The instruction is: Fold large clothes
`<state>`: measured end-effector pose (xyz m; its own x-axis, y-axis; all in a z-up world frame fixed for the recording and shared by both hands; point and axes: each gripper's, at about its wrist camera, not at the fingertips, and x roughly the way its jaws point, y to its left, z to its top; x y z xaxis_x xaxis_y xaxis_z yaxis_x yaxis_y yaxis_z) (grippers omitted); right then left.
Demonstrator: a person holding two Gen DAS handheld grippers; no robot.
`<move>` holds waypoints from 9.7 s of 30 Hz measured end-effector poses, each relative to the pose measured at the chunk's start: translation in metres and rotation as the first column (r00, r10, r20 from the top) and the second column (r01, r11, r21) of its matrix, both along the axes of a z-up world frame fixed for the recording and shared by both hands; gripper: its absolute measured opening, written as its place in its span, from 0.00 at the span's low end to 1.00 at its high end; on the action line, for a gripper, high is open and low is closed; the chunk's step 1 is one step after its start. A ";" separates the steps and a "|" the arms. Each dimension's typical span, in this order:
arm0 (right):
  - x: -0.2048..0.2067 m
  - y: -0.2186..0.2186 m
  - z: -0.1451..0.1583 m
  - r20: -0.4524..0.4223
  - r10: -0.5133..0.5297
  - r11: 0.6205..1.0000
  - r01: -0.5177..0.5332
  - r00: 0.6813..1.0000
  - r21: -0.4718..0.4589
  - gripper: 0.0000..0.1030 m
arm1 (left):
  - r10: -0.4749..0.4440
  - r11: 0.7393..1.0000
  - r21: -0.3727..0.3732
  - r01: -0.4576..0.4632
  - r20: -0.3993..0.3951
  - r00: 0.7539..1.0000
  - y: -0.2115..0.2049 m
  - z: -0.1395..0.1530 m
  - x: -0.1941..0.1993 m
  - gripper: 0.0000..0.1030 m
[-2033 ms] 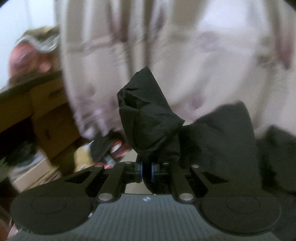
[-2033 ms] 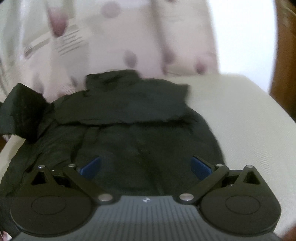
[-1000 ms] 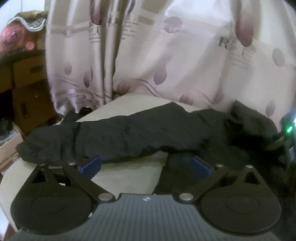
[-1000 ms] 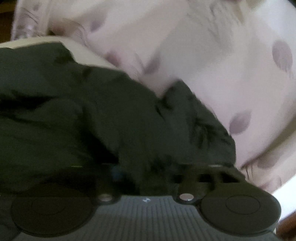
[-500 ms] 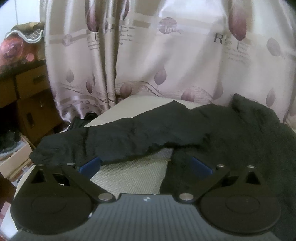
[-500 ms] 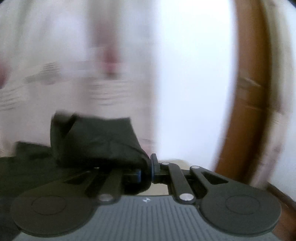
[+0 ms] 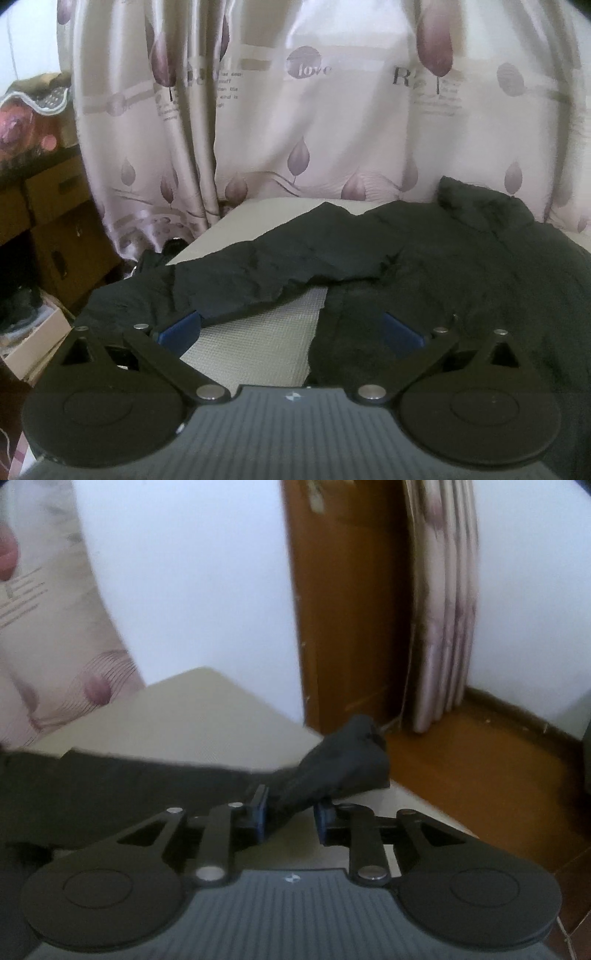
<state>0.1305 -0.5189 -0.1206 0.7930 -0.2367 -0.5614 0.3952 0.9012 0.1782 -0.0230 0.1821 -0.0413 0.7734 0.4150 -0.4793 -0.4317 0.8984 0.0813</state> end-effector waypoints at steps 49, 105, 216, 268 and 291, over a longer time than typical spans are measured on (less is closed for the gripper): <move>-0.149 0.028 -0.005 0.273 0.222 0.689 -0.349 0.936 0.636 0.93 | -0.329 0.941 -0.022 0.337 0.162 0.930 0.010 0.038 -0.095 1.00; 0.145 0.495 0.058 0.278 0.762 0.459 -0.791 0.585 0.405 0.09 | 0.018 0.871 -0.467 0.153 0.342 0.940 0.029 -0.065 0.086 1.00; 0.132 0.432 0.062 0.062 0.744 0.656 -0.709 0.665 -0.259 0.20 | -0.211 0.838 -0.434 0.331 0.301 0.930 0.018 -0.075 0.131 1.00; -0.194 0.061 0.055 0.143 0.587 0.807 -0.590 0.797 -0.022 0.98 | -0.405 0.895 -0.177 0.410 0.070 0.912 0.055 -0.047 -0.090 1.00; -0.146 0.138 -0.067 0.129 0.602 0.611 -0.559 0.788 0.561 0.35 | -0.527 0.677 -0.583 0.449 0.041 0.849 0.070 -0.116 -0.087 0.38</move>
<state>-0.0159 -0.3812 -0.1880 0.6119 0.6215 -0.4893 -0.1459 0.6967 0.7024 -0.1097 0.2518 -0.1571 0.7086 -0.3731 -0.5989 0.0598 0.8775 -0.4758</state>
